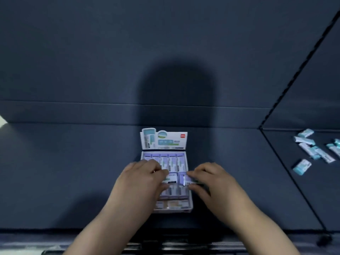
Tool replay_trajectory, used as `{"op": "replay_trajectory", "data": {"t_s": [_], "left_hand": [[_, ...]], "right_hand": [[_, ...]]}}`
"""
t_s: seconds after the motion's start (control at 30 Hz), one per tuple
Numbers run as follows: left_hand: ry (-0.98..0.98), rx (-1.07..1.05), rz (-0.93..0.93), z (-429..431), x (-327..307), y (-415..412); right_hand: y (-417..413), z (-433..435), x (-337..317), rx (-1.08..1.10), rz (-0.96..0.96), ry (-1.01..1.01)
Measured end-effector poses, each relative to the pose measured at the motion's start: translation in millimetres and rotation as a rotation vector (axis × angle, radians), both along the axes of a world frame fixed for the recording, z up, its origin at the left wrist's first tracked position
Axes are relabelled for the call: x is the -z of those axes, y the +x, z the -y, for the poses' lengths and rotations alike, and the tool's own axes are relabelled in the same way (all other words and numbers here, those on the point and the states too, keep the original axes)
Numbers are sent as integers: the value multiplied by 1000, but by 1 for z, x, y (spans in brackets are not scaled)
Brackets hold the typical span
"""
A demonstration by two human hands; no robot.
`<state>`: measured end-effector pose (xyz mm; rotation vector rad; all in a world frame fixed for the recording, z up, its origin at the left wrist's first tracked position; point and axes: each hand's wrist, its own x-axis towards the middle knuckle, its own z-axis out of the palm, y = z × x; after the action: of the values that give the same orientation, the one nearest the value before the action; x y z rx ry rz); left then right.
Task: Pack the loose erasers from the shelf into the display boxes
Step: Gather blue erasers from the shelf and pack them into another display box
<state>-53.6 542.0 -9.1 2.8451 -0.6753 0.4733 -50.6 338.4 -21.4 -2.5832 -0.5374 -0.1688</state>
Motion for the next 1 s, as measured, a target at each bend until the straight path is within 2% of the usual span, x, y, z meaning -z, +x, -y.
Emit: {"op": "replay_trajectory", "data": {"t_s": [0.3, 0.47, 0.7, 1.0], "left_hand": [[-70, 143, -84, -47, 7, -5], [-72, 176, -107, -48, 12, -12], [16, 177, -134, -43, 21, -18], [73, 148, -174, -43, 28, -23]], "right_hand": [[-25, -36, -7, 114, -51, -24], [-31, -43, -9, 86, -114, -76], [-27, -47, -15, 22, -166, -201], [-29, -54, -11, -5, -177, -250]]}}
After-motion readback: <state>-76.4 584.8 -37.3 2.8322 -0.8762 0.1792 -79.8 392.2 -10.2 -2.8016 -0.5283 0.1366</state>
